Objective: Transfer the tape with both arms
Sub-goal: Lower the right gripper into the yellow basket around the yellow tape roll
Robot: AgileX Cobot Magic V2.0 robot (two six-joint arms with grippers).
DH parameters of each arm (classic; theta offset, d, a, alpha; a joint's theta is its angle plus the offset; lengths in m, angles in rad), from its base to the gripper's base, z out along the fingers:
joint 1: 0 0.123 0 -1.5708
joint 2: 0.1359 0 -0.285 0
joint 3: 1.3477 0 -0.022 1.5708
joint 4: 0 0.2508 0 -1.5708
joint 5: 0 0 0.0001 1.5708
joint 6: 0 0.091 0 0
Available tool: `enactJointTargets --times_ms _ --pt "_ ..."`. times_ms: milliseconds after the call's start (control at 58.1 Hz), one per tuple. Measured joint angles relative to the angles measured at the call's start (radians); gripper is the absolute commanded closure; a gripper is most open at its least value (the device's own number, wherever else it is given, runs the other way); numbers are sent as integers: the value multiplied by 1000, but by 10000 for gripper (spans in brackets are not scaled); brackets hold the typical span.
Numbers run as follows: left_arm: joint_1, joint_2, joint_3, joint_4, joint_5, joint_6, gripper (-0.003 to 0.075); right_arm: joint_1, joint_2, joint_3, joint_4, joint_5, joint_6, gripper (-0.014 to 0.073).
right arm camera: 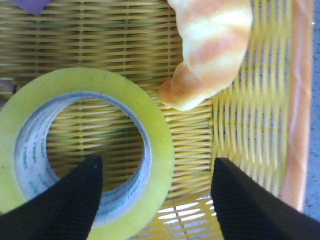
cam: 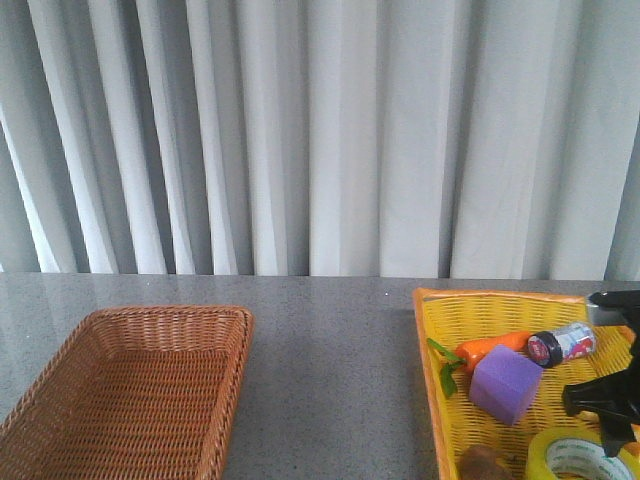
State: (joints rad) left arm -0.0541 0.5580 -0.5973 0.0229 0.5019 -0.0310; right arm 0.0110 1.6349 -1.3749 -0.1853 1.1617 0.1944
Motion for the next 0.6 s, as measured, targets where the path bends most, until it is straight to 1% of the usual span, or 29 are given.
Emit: enactJointTargets --times_ms 155,344,482,602 --pt "0 0 0 0 0 0 132 0 81 -41 1 36 -16 156" --pt "0 0 0 0 0 0 132 0 137 -48 1 39 -35 174" --pt "0 0 0 0 0 0 132 0 156 -48 1 39 -43 239" --pt "0 0 0 0 0 0 132 0 157 -48 1 38 -46 325"
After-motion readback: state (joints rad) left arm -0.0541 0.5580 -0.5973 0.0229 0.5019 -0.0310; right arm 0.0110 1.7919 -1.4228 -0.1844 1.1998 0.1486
